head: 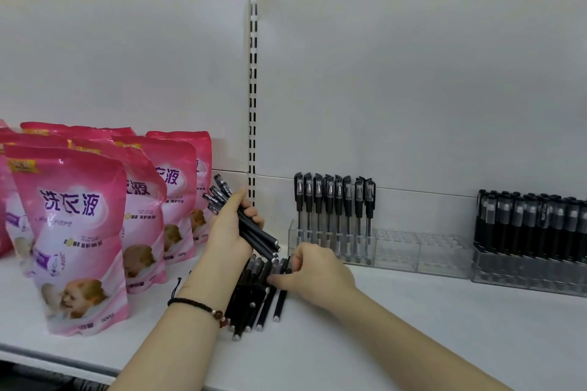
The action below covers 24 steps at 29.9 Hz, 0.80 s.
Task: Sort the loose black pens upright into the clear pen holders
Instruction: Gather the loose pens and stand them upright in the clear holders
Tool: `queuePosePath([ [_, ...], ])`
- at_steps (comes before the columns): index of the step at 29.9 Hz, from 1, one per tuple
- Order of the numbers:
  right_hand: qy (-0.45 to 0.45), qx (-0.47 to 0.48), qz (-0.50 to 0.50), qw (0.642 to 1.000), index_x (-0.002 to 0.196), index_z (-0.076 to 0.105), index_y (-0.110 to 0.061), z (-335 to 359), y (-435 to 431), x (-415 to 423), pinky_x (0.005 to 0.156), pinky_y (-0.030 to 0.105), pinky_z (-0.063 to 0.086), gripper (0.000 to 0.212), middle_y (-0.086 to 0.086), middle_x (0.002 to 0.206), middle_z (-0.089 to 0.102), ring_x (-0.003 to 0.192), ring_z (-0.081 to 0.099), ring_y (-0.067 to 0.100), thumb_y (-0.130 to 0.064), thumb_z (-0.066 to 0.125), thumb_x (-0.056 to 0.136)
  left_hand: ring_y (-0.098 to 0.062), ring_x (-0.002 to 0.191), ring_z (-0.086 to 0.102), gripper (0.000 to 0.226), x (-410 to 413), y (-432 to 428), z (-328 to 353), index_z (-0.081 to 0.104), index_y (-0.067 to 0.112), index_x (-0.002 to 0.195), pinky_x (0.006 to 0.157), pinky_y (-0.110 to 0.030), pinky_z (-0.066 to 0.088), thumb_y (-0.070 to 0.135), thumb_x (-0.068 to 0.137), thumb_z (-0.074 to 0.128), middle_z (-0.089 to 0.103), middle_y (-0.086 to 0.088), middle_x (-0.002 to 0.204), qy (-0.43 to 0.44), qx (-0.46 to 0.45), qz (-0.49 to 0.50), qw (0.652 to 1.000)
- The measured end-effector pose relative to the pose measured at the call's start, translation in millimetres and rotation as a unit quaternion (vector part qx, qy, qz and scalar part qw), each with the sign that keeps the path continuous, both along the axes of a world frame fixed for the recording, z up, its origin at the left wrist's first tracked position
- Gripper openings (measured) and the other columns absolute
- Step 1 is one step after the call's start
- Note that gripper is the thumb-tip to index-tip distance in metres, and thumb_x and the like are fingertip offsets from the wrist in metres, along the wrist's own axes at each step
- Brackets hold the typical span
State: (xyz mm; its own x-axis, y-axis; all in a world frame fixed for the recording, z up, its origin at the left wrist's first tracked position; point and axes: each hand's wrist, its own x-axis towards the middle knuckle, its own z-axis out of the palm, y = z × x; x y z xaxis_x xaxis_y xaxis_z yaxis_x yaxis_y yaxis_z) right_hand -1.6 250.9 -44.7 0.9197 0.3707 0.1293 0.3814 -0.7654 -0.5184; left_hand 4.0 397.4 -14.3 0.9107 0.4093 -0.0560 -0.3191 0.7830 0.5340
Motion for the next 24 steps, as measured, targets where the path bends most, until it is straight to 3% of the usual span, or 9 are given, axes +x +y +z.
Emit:
queuePosePath([
  [6, 0.077, -0.027, 0.020, 0.996, 0.088, 0.055, -0.019, 12, -13, 8, 0.074, 0.033, 0.047, 0.032, -0.002, 0.098, 0.059, 0.084, 0.055, 0.017, -0.033, 0.077, 0.070, -0.005, 0.036, 0.044, 0.019, -3, -5, -2, 0.056, 0.015, 0.073, 0.036, -0.016, 0.039, 0.016, 0.089, 0.067, 0.052, 0.005, 0.054, 0.027, 0.024, -0.023, 0.999],
  [9, 0.072, -0.049, 0.031, 0.996, 0.111, 0.063, -0.010, 18, -20, 13, 0.084, 0.028, 0.048, 0.047, 0.004, 0.119, 0.061, 0.103, 0.058, 0.020, -0.031, 0.080, 0.073, -0.005, 0.036, 0.045, 0.021, -5, -6, -2, 0.054, 0.014, 0.072, 0.036, -0.017, 0.039, 0.017, 0.087, 0.068, 0.052, 0.005, 0.056, 0.040, 0.042, -0.048, 0.997],
  [11, 0.073, -0.066, 0.036, 0.994, 0.111, 0.067, -0.011, 23, -26, 17, 0.077, 0.022, 0.047, 0.045, 0.000, 0.109, 0.064, 0.092, 0.058, 0.013, -0.031, 0.081, 0.074, -0.005, 0.037, 0.046, 0.023, -5, -8, -2, 0.054, 0.015, 0.071, 0.036, -0.016, 0.040, 0.020, 0.087, 0.069, 0.052, 0.006, 0.054, 0.051, 0.063, -0.076, 0.994],
  [14, 0.103, -0.071, 0.041, 0.991, 0.100, 0.071, -0.007, 27, -34, 23, 0.052, 0.018, 0.042, 0.035, -0.004, 0.073, 0.060, 0.063, 0.053, 0.008, -0.029, 0.081, 0.075, -0.005, 0.038, 0.046, 0.023, -6, -14, -3, 0.054, 0.016, 0.070, 0.037, -0.017, 0.040, 0.023, 0.085, 0.071, 0.053, 0.006, 0.054, 0.061, 0.099, -0.092, 0.989],
  [19, 0.117, -0.073, 0.045, 0.989, 0.072, 0.059, -0.013, 26, -38, 24, 0.054, 0.021, 0.037, 0.026, -0.003, 0.067, 0.052, 0.060, 0.046, 0.011, -0.029, 0.078, 0.079, -0.006, 0.041, 0.049, 0.019, -8, -19, -2, 0.059, 0.016, 0.074, 0.040, -0.017, 0.043, 0.027, 0.084, 0.071, 0.056, 0.005, 0.057, 0.047, 0.121, -0.102, 0.986],
  [21, 0.108, -0.026, 0.035, 0.993, 0.067, 0.055, -0.015, 26, -40, 25, 0.051, 0.021, 0.035, 0.027, -0.002, 0.063, 0.048, 0.054, 0.042, 0.011, -0.025, 0.076, 0.081, -0.006, 0.042, 0.050, 0.020, -8, -21, -4, 0.059, 0.016, 0.073, 0.040, -0.018, 0.044, 0.029, 0.083, 0.072, 0.056, 0.005, 0.057, 0.048, 0.141, -0.100, 0.984],
  [24, 0.110, 0.189, 0.037, 0.975, 0.066, 0.058, -0.012, 32, -43, 27, 0.049, 0.021, 0.033, 0.027, -0.002, 0.055, 0.045, 0.049, 0.039, 0.012, -0.023, 0.072, 0.085, -0.009, 0.047, 0.055, 0.023, -7, -25, -8, 0.059, 0.013, 0.071, 0.043, -0.019, 0.047, 0.029, 0.082, 0.072, 0.058, 0.002, 0.058, 0.055, 0.179, -0.089, 0.978],
])
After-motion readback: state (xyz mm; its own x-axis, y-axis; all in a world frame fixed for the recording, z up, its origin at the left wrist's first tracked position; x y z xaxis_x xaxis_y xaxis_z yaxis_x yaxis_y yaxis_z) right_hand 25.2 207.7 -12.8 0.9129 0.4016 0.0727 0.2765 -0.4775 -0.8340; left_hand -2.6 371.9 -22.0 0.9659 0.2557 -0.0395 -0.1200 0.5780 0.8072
